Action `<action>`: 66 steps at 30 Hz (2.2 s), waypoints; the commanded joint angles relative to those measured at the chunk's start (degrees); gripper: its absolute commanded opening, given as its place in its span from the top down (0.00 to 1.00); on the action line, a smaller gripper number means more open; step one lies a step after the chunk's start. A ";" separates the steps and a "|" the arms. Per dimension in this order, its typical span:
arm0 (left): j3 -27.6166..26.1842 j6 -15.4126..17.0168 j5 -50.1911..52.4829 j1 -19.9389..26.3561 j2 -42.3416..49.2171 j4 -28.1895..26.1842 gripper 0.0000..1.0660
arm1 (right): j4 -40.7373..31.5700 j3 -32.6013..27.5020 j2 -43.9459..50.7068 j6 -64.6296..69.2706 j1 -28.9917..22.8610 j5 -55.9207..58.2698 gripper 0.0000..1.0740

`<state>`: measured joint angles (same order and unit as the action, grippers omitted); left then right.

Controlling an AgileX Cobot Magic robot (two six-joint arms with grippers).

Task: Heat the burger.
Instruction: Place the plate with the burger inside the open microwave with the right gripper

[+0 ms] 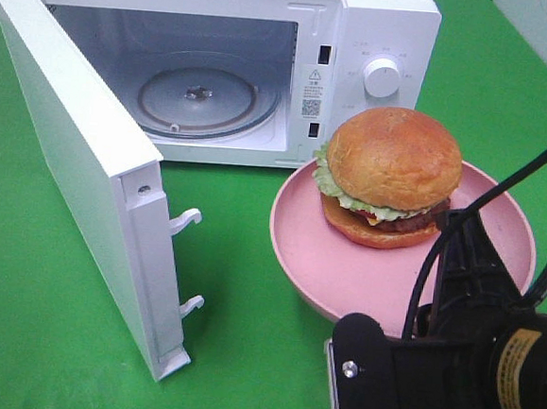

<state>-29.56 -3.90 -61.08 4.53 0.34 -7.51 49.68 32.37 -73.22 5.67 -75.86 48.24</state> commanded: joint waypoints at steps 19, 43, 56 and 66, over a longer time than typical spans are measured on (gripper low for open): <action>0.06 0.23 0.06 0.06 0.97 0.17 0.08 | 3.61 -0.11 0.57 -27.85 21.60 -26.64 1.00; 0.06 0.23 0.06 0.06 0.97 0.17 0.08 | -32.20 0.23 0.57 -87.26 35.29 -36.38 1.00; 0.06 0.23 0.06 0.06 0.97 0.17 0.08 | -45.32 0.23 0.57 -101.18 41.08 -38.79 1.00; 0.06 0.23 0.06 0.06 0.97 0.17 0.08 | -45.32 0.23 0.57 -103.25 41.02 -39.08 1.00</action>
<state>-29.56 -3.90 -61.08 4.53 0.34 -7.51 4.18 32.03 -73.28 -97.23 -34.89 13.41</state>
